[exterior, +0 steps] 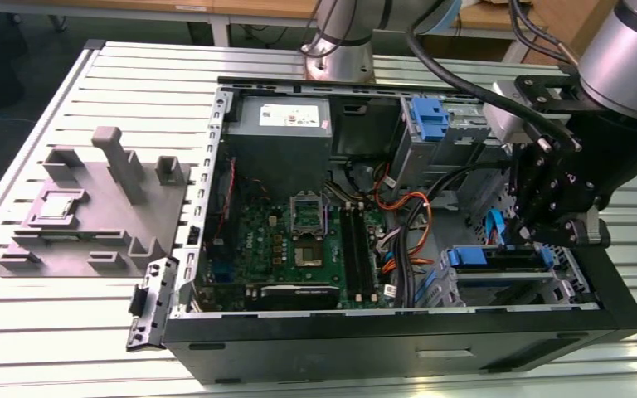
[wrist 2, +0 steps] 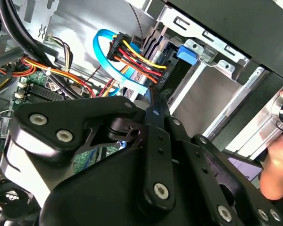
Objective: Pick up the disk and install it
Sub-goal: 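Insert the second disk wire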
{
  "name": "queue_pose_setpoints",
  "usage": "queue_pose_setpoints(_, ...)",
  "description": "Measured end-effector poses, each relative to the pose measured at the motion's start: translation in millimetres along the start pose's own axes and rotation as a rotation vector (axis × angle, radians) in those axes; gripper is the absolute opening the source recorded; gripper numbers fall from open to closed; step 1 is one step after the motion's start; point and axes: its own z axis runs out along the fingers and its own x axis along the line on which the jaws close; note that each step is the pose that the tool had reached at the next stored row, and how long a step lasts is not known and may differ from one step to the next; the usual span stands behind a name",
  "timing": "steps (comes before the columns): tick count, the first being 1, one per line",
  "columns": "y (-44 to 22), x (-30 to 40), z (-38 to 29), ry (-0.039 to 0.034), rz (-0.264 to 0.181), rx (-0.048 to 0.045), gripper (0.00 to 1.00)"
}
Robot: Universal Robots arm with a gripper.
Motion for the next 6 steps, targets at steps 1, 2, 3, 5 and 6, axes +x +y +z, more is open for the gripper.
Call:
queue_pose_setpoints(1,0.0,0.0,0.0,0.0000,0.000,0.0000,0.10)
queue_pose_setpoints(2,0.0,0.0,0.0,0.0001,0.000,0.0000,0.10)
queue_pose_setpoints(3,0.0,0.0,0.0,0.0001,0.000,-0.0001,0.10)
queue_pose_setpoints(5,0.0,0.0,0.0,0.0000,0.000,-0.0002,0.10)
queue_pose_setpoints(6,0.0,0.0,0.0,0.0000,0.000,-0.0002,0.10)
